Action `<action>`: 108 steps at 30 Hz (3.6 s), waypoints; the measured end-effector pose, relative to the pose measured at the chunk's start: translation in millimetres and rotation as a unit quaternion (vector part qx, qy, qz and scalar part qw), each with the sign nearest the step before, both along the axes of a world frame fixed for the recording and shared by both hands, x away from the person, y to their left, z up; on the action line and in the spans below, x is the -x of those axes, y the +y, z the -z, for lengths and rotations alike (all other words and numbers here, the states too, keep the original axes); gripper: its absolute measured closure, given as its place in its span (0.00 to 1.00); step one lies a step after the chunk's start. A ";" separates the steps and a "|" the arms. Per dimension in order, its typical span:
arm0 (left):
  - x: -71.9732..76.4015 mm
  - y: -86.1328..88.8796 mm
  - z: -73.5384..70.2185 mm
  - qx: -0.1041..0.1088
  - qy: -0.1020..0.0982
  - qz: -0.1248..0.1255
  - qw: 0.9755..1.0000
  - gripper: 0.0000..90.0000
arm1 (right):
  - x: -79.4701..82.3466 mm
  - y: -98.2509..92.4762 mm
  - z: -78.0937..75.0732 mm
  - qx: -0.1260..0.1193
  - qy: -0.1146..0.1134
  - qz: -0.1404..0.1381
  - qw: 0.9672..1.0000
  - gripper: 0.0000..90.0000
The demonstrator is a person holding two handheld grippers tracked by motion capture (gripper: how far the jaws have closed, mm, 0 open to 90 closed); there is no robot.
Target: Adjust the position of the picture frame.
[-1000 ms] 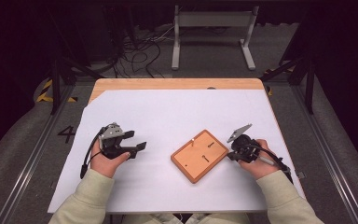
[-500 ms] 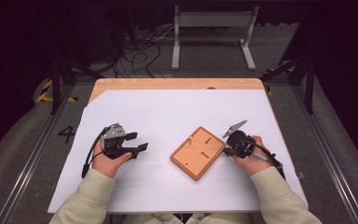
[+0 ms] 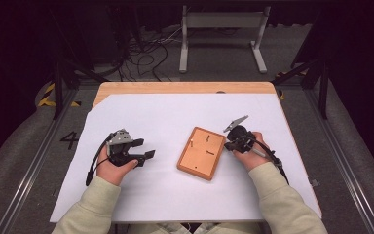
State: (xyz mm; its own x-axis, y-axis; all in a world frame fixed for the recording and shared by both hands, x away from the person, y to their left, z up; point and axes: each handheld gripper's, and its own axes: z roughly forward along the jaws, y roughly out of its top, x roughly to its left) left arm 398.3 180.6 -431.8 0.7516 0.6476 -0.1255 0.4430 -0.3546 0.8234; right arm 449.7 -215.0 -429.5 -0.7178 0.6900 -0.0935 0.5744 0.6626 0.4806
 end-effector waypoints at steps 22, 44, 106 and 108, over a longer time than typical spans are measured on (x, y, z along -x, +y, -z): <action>3.5 8.1 3.6 0.000 0.004 -0.006 1.000 0.36 | -71.1 48.8 -24.5 -0.011 -0.045 -0.082 0.996 1.00; 1.1 -2.1 9.7 -0.009 0.020 0.009 1.000 0.36 | -88.3 66.0 -7.1 0.023 0.003 -0.126 0.992 1.00; 38.4 -100.4 29.0 -0.073 0.106 0.239 0.963 1.00 | 44.6 -56.8 -50.7 -0.120 -0.056 -0.032 0.991 1.00; 40.8 -107.4 28.2 -0.080 0.099 0.251 0.959 1.00 | 47.6 -57.9 -51.1 -0.119 -0.051 -0.036 0.991 1.00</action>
State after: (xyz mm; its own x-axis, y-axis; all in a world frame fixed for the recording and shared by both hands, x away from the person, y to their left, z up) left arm 357.5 73.1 -460.0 0.9458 0.2322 -0.2269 0.3246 -0.6799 0.6575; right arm 402.1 -272.9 -378.4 -0.7609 0.6489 -0.0081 0.4707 0.5604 0.6814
